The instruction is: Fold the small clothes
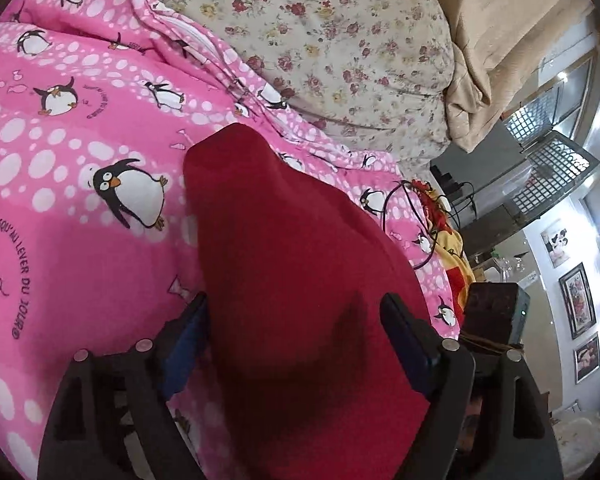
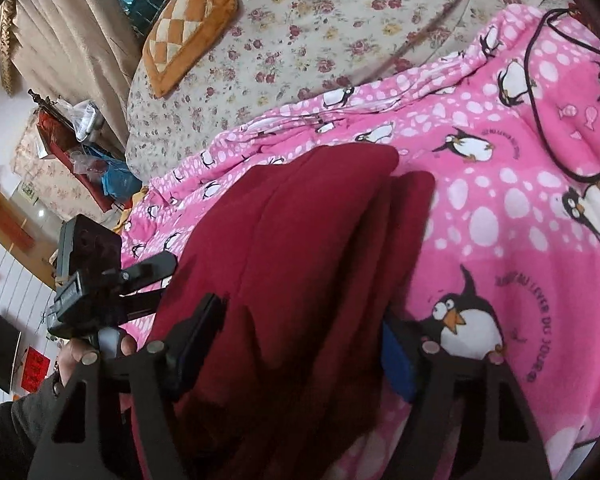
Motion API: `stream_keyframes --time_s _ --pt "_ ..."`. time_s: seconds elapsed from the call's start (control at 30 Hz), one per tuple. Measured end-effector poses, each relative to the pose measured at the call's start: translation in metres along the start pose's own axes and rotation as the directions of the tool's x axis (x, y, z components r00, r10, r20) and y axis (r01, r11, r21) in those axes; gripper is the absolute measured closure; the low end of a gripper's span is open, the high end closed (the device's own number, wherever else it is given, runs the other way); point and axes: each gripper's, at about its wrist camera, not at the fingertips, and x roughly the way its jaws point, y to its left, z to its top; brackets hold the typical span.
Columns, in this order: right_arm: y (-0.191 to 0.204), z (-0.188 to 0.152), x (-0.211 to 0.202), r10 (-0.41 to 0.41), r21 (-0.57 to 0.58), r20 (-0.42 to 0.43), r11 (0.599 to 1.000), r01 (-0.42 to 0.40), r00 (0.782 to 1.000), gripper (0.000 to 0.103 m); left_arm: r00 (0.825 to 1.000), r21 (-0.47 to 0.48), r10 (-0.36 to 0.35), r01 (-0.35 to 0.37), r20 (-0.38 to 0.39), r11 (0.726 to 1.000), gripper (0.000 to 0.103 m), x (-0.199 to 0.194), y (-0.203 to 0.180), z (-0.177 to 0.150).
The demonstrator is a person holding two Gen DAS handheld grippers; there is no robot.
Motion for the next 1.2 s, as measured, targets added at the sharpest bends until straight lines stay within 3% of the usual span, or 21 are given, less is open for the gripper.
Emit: stream_keyframes --time_s 0.1,0.2,0.27,0.3,0.33,0.43,0.53,0.73,1.0,1.2 --pt "-0.003 0.001 0.005 -0.030 0.005 0.001 1.000 0.030 1.000 0.027 0.997 0.031 0.076 -0.076 0.026 0.997 0.052 0.000 -0.001 -0.004" --pt "0.001 0.003 0.010 -0.052 -0.017 -0.002 0.998 0.052 0.999 0.027 0.994 0.050 0.102 -0.104 0.046 0.993 0.069 -0.005 -0.005 -0.007" --pt "0.005 0.004 0.009 -0.064 -0.027 -0.003 0.998 0.063 0.998 0.036 0.992 0.060 0.114 -0.117 0.056 0.991 0.076 -0.009 -0.009 -0.006" --pt "0.006 0.005 0.008 -0.064 -0.026 -0.001 0.998 0.064 0.998 0.046 0.991 0.067 0.115 -0.119 0.061 0.991 0.079 -0.011 -0.011 -0.005" --pt "0.006 0.006 0.006 -0.063 -0.023 0.003 0.998 0.063 0.998 0.053 0.992 0.074 0.114 -0.119 0.062 0.990 0.080 -0.013 -0.013 -0.004" --pt "0.006 0.006 0.000 -0.056 0.007 0.020 0.998 0.056 0.998 0.058 0.993 0.086 0.103 -0.108 0.061 0.990 0.082 -0.019 -0.018 -0.001" --pt "0.011 0.007 -0.004 -0.060 0.029 0.040 0.998 0.059 0.997 0.060 0.993 0.096 0.094 -0.101 0.074 0.990 0.083 -0.032 -0.022 0.002" --pt "0.041 0.021 0.005 0.008 0.031 0.058 0.999 -0.009 0.998 0.061 0.989 0.105 0.097 -0.108 0.109 0.989 0.083 -0.075 -0.012 0.027" --pt "0.082 0.040 0.056 0.119 0.058 0.042 0.991 -0.122 0.992 0.061 0.975 0.118 0.172 -0.190 0.142 0.975 0.082 -0.120 0.018 0.062" --pt "0.093 0.051 0.106 0.112 0.059 0.009 0.992 -0.112 0.994 0.061 0.967 0.077 0.214 -0.226 0.140 0.971 0.080 -0.107 0.062 0.081"
